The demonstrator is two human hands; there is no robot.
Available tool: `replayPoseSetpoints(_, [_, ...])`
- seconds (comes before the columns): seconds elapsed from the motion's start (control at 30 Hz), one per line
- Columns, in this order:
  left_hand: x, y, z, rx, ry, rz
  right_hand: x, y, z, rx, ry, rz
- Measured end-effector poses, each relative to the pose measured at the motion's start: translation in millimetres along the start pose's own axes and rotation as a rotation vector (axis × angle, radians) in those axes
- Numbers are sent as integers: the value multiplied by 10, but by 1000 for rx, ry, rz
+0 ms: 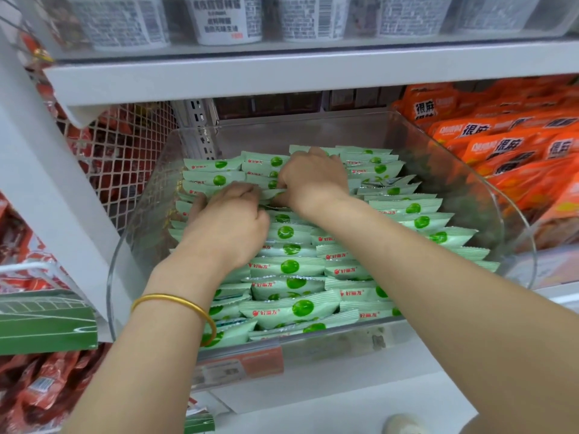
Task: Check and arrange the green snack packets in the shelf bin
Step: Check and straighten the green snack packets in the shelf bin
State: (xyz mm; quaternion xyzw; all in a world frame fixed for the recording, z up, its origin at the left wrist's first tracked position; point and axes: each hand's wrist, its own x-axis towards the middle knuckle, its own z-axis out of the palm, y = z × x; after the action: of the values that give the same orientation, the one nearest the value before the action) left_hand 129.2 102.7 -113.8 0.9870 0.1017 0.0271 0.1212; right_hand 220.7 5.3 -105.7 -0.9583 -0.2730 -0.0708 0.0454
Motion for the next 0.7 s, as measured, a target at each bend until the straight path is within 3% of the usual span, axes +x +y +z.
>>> replayPoseSetpoints(0.13, [-12,-5,-19,-70,82,0,-16,-7,-45,18,-60,-46])
replayPoseSetpoints(0.2, [-24,17,-27,-93,73,33,-43,92,-148,138,-80,-15])
replayPoseSetpoints(0.3, [-45,39,-19,-66,32,38,-34,226,-277,378,61,92])
replayPoseSetpoints(0.57, [-53,42,-12,-28,-19,30,114,111,-19,139,60,102])
replayPoseSetpoints(0.7, [-45,28,-4,-19,-28,30,142,137,38,339,46,199])
